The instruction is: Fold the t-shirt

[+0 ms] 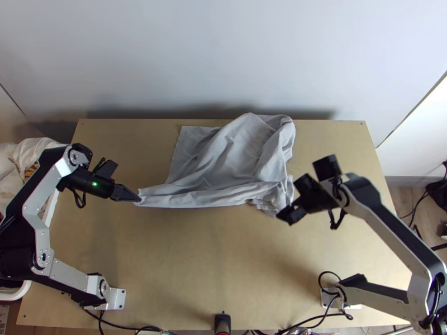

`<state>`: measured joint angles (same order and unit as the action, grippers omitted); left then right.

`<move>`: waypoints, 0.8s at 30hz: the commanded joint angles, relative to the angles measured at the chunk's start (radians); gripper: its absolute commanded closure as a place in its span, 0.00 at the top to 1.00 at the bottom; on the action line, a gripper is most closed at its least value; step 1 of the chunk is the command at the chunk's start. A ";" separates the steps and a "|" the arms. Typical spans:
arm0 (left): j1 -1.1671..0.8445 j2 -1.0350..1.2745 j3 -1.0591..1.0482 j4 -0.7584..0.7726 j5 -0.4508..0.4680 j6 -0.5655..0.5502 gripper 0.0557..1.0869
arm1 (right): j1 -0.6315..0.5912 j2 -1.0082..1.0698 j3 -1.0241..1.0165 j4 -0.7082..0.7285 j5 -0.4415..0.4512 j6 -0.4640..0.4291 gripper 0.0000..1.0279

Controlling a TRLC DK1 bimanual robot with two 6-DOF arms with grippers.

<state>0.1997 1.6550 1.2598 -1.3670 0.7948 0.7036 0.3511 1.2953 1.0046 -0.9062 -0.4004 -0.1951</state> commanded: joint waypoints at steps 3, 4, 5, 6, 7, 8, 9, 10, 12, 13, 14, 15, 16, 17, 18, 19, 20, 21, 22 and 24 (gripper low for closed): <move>0.009 -0.029 -0.017 0.016 -0.008 -0.001 0.03 | 0.069 -0.014 -0.110 0.038 0.081 0.005 0.95; 0.009 -0.034 -0.017 0.016 -0.009 -0.001 0.03 | 0.069 -0.008 -0.112 0.052 0.087 0.010 0.95; 0.012 -0.037 -0.017 0.017 -0.009 -0.001 0.03 | 0.069 -0.004 -0.112 0.067 0.090 0.010 0.95; 0.010 -0.041 -0.017 0.017 -0.009 -0.001 0.03 | 0.068 0.001 -0.110 0.079 0.094 0.010 0.95; 0.010 -0.044 -0.016 0.019 -0.009 0.000 0.03 | 0.065 0.006 -0.109 0.093 0.103 0.011 0.95; 0.010 -0.049 -0.014 0.020 -0.009 -0.001 0.03 | 0.065 0.007 -0.107 0.102 0.110 0.011 0.95; 0.007 -0.052 -0.013 0.020 -0.009 -0.001 0.03 | 0.060 0.012 -0.103 0.109 0.114 0.010 0.95; 0.004 -0.055 -0.014 0.020 -0.009 -0.001 0.03 | 0.051 0.018 -0.098 0.116 0.120 0.010 0.95; 0.001 -0.054 -0.014 0.020 -0.009 -0.001 0.03 | 0.037 0.036 -0.087 0.124 0.126 0.003 0.95; 0.000 -0.054 -0.016 0.020 -0.009 -0.001 0.03 | 0.028 0.044 -0.081 0.127 0.129 0.003 0.95; 0.000 -0.054 -0.017 0.022 -0.009 -0.001 0.03 | 0.017 0.050 -0.078 0.136 0.130 0.003 0.95; -0.002 -0.054 -0.017 0.022 -0.008 -0.003 0.03 | 0.012 0.055 -0.077 0.147 0.130 0.003 0.95; -0.005 -0.052 -0.019 0.022 -0.009 -0.003 0.03 | 0.008 0.061 -0.075 0.153 0.130 0.003 0.95; -0.005 -0.054 -0.019 0.022 -0.008 -0.003 0.03 | 0.005 0.067 -0.075 0.158 0.130 0.003 0.93; -0.005 -0.052 -0.019 0.022 -0.008 -0.003 0.03 | 0.005 0.073 -0.077 0.165 0.130 0.005 0.90; -0.002 -0.054 -0.019 0.022 -0.008 -0.003 0.03 | 0.005 0.081 -0.080 0.176 0.130 0.006 0.88; -0.002 -0.052 -0.019 0.022 -0.008 -0.003 0.03 | 0.005 0.091 -0.081 0.184 0.130 0.008 0.85; -0.002 -0.052 -0.019 0.022 -0.008 -0.003 0.03 | 0.005 0.102 -0.081 0.191 0.130 0.008 0.84; -0.002 -0.052 -0.022 0.022 -0.008 -0.003 0.03 | 0.005 0.113 -0.081 0.199 0.130 0.008 0.83; 0.000 -0.054 -0.022 0.022 -0.009 -0.003 0.03 | 0.008 0.136 -0.073 0.211 0.130 0.008 0.70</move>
<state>0.1986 1.6039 1.2411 -1.3441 0.7849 0.7021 0.3649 1.3731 0.9230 -0.7403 -0.2760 -0.1898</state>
